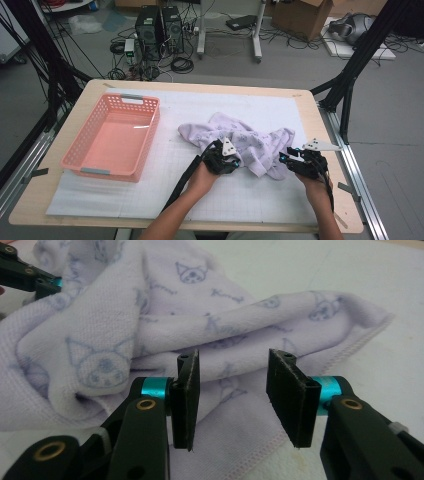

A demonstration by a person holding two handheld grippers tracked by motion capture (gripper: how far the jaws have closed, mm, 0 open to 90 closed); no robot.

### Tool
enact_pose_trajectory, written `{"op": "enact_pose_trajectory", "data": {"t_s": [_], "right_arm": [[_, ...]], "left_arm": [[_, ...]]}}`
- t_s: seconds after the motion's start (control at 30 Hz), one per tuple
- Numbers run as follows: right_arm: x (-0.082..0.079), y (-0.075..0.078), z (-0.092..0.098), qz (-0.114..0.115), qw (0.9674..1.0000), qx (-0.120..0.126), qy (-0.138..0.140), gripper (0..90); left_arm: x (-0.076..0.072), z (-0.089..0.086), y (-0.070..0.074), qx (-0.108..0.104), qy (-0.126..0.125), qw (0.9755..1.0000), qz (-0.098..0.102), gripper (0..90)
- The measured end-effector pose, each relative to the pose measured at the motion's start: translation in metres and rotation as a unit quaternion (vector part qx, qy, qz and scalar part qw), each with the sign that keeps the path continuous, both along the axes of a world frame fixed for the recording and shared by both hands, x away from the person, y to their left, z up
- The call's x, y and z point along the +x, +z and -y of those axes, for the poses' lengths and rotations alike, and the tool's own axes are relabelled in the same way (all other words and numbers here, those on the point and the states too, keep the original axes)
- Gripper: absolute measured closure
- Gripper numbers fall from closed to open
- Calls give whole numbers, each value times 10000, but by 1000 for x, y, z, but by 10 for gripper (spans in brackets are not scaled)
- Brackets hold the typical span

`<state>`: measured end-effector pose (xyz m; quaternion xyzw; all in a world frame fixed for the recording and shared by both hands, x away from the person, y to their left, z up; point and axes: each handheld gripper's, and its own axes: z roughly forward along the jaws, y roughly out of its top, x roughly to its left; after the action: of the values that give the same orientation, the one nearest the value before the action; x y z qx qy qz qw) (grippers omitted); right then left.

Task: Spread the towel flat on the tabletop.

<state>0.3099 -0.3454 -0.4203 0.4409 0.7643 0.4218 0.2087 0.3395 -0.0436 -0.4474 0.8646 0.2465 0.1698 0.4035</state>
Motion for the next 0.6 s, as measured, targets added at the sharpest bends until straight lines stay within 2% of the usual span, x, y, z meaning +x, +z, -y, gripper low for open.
{"op": "enact_pose_trajectory", "data": {"t_s": [0.03, 0.1, 0.23, 0.27, 0.33, 0.4, 0.43, 0.47, 0.57, 0.6], "right_arm": [[0, 0, 0, -21, 10000, 9, 56, 553], [0, 0, 0, -33, 10000, 37, 81, 552], [-1, -1, 1, -124, 9997, 100, 197, 553], [0, -2, 0, -220, 9990, 164, 342, 560], [0, -4, -2, -428, 9955, 381, 751, 572], [0, -6, -7, -510, 9930, 403, 986, 572], [1, -8, -12, -588, 9911, 369, 1139, 566], [2, -9, -16, -591, 9908, 283, 1186, 547], [3, -18, -33, -748, 9874, -161, 1388, 540], [2, -20, -38, -783, 9864, -243, 1423, 554]], "left_arm": [[0, -1, 0, -13, -39, 10000, -8, 797], [-1, -9, 3, -107, -59, 9999, -54, 825], [-1, -33, 10, -509, -20, 9982, -306, 837], [-3, -44, 13, -603, -28, 9974, -381, 838], [-6, -60, 18, -695, -1, 9970, -332, 840], [-8, -82, 26, -975, 193, 9947, -277, 840], [-8, -90, 29, -1027, 258, 9941, -252, 840], [-7, -99, 32, -1096, 321, 9932, -231, 840], [-2, -122, 38, -1254, 577, 9902, -215, 841], [-1, -127, 40, -1254, 633, 9899, -191, 841]]}}
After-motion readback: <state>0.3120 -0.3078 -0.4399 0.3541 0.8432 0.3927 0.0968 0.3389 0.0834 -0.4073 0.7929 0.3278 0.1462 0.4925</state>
